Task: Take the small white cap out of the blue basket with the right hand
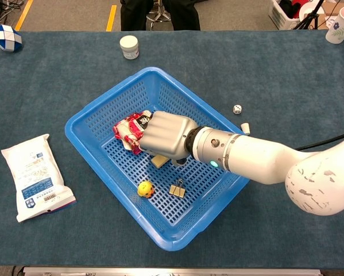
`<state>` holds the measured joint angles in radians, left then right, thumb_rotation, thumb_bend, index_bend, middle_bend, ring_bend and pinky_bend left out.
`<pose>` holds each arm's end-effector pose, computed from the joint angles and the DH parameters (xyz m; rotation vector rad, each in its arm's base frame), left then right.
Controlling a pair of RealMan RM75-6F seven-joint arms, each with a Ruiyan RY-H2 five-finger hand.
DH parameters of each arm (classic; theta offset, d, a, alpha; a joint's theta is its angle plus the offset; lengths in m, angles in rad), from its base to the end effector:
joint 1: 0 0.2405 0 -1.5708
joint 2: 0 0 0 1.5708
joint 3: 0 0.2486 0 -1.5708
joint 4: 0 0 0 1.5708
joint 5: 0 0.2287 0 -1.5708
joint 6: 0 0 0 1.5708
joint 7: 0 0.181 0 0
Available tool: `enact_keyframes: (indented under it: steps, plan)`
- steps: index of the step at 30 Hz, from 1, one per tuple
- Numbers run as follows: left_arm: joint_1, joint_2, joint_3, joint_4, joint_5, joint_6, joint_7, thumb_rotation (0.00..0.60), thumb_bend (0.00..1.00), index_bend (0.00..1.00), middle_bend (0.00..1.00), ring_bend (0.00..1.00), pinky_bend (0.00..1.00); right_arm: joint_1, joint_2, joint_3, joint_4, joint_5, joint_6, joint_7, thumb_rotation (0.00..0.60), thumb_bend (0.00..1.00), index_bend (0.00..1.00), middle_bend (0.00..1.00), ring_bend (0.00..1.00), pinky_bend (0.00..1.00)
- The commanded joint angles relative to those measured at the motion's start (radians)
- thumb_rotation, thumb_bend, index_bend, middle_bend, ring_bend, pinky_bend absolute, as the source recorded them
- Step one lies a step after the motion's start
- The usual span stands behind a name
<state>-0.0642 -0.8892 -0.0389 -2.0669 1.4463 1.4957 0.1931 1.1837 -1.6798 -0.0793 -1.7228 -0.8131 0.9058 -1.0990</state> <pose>-0.2427 0.2036 0.1687 -1.3530 -0.9705 -0.8867 -0.0258 -0.2628 -0.1477 2.5391 -0.1395 0.5289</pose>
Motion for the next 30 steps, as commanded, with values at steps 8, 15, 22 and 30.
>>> enact_keyframes:
  steps: [8, 15, 22, 30]
  plan:
    - [0.002, 0.001, 0.000, 0.010, -0.002, 0.001, -0.017, 0.600, 0.00, 0.05, 0.00, 0.00, 0.00, 0.003, -0.049, -0.018, 0.040, -0.018, 0.038, -0.041, 0.600, 0.22, 0.43, 0.40, 0.24, 0.27]
    - [0.001, 0.007, -0.001, 0.017, -0.005, -0.003, -0.031, 0.600, 0.00, 0.05, 0.00, 0.00, 0.00, 0.000, -0.076, -0.020, 0.061, -0.022, 0.053, -0.062, 0.600, 0.22, 0.43, 0.40, 0.24, 0.27]
    - [0.004, 0.015, 0.001, 0.016, -0.004, -0.003, -0.038, 0.600, 0.00, 0.05, 0.00, 0.00, 0.00, 0.002, -0.085, -0.026, 0.063, -0.012, 0.045, -0.078, 0.600, 0.21, 0.43, 0.40, 0.24, 0.27]
    - [-0.001, 0.014, -0.005, 0.020, -0.012, -0.008, -0.040, 0.600, 0.00, 0.05, 0.00, 0.00, 0.00, -0.003, -0.038, -0.042, -0.013, -0.037, 0.057, -0.079, 0.600, 0.22, 0.43, 0.40, 0.24, 0.27]
